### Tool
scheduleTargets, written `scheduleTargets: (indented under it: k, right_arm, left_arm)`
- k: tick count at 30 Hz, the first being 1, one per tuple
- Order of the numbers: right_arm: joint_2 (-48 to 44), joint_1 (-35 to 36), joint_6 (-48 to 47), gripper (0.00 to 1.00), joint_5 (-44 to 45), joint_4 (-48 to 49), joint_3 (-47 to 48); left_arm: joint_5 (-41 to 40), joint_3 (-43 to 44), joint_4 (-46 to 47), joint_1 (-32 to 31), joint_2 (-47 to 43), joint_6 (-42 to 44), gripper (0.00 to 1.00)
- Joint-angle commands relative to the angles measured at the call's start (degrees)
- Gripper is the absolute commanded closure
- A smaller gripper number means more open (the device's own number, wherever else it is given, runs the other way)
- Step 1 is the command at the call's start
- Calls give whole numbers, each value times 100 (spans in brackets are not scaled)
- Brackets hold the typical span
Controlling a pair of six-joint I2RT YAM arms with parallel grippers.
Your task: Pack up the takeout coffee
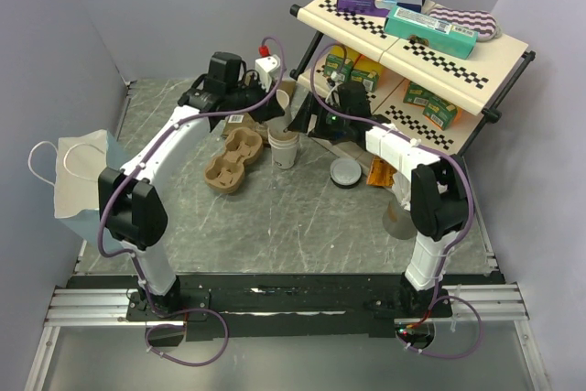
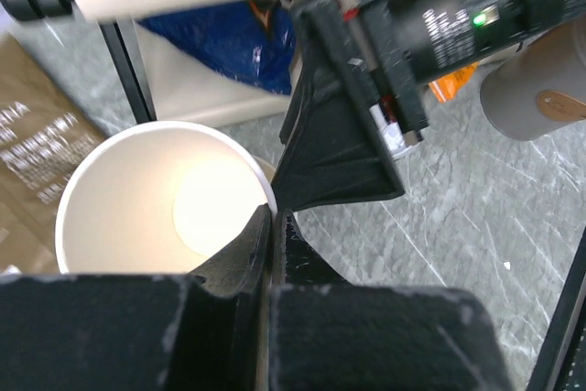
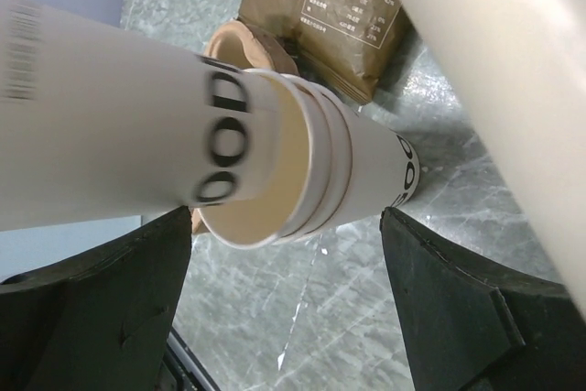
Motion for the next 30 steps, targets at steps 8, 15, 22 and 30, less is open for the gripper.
scheduleTargets:
  k: [8, 15, 22, 30]
  right_arm:
    - [-1037, -168, -313, 9, -328, -83, -497]
    - [-1897, -177, -1015, 7, -505, -223, -523]
    - [-2724, -176, -1745, 7, -698, -408, -831]
    - [-2928, -168, -2563, 7, -1173, -373, -1244]
  left_arm:
    - [158, 753, -1348, -104, -976, 637, 99]
    - [492, -332, -3346, -112, -1996, 2410, 99]
    - [-209, -2629, -1961, -682, -3270, 2379, 99]
    - [-677, -3729, -597, -1624, -3412, 1860, 99]
